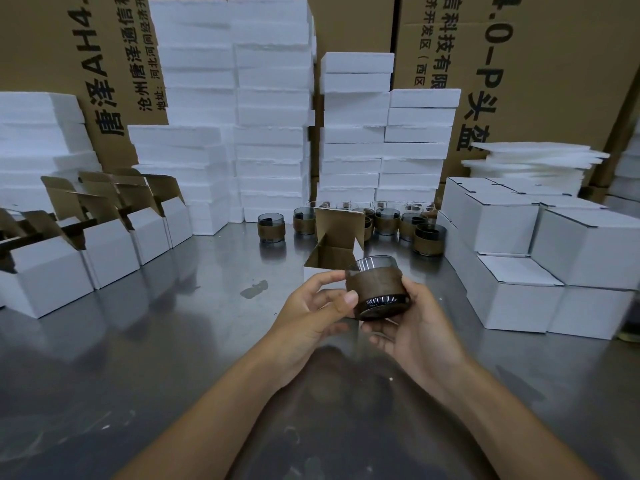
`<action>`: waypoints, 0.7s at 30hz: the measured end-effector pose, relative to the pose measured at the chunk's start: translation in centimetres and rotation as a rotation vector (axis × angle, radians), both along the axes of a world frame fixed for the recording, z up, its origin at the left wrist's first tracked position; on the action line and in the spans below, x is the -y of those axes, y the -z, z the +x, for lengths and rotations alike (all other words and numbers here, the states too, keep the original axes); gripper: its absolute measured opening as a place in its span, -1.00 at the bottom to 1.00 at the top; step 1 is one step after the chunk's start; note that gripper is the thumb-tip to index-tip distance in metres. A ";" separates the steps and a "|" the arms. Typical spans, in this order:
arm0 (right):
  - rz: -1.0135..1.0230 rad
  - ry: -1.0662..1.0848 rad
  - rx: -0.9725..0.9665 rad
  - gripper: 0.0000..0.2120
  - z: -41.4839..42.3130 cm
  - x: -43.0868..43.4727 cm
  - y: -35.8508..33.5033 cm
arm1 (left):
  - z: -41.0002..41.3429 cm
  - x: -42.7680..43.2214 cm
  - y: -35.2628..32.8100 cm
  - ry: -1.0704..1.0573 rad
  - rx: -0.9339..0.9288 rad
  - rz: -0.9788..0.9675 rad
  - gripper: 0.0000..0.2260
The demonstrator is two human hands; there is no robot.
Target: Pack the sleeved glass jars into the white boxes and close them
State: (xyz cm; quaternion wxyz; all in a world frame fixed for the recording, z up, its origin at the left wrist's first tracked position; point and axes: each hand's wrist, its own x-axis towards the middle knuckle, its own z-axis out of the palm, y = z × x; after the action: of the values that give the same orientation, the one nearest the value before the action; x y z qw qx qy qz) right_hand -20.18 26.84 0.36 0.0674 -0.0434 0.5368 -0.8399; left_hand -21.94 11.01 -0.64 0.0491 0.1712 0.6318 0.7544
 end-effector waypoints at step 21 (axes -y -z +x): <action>0.368 0.315 -0.259 -0.30 0.8 0.3 0.3 | 0.2 -0.1 -0.4 0.095 0.073 -0.005 -0.62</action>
State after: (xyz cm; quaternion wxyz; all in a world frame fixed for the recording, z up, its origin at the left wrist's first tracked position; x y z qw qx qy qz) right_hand -19.42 26.52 0.01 -0.1265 -0.0534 0.6848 -0.7157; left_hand -21.76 11.10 -0.24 0.1082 0.1733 0.6227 0.7553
